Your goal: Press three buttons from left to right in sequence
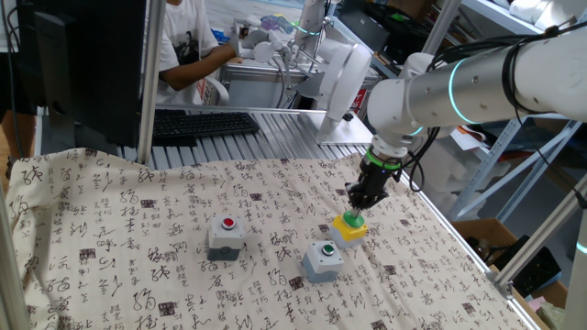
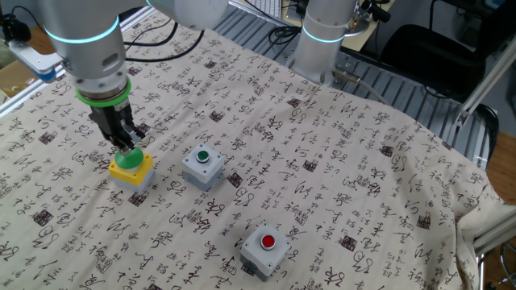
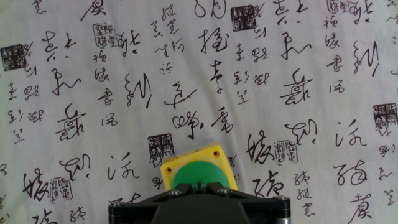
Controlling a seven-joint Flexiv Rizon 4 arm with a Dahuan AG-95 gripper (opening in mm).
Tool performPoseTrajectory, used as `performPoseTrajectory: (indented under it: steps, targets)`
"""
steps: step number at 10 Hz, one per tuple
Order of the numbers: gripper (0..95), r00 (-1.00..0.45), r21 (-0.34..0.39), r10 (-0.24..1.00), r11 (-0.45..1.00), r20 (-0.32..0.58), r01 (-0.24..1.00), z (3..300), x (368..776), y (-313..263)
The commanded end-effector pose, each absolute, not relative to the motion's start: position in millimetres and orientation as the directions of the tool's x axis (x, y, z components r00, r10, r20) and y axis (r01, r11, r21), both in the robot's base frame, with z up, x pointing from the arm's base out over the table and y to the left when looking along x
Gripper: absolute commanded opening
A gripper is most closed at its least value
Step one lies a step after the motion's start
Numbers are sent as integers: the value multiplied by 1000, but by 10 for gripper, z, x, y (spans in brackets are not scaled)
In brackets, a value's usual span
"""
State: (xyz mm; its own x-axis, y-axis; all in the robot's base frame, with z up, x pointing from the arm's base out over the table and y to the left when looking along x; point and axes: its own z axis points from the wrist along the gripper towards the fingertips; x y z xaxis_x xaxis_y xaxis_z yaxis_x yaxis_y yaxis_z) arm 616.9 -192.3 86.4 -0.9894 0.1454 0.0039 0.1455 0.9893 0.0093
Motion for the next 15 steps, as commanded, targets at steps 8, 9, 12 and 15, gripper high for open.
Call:
performPoseTrajectory:
  steps: [8, 9, 12, 15]
  targets:
    - [0, -991, 12, 137, 991, 7, 137, 1061, 6133, -1969]
    - [0, -991, 12, 135, 991, 6, 135, 1064, 6132, -1967]
    - [0, -990, 16, 140, 990, 13, 141, 1139, 6105, -1920]
    - [0, -989, 18, 150, 989, 19, 150, 1240, 6059, -1856]
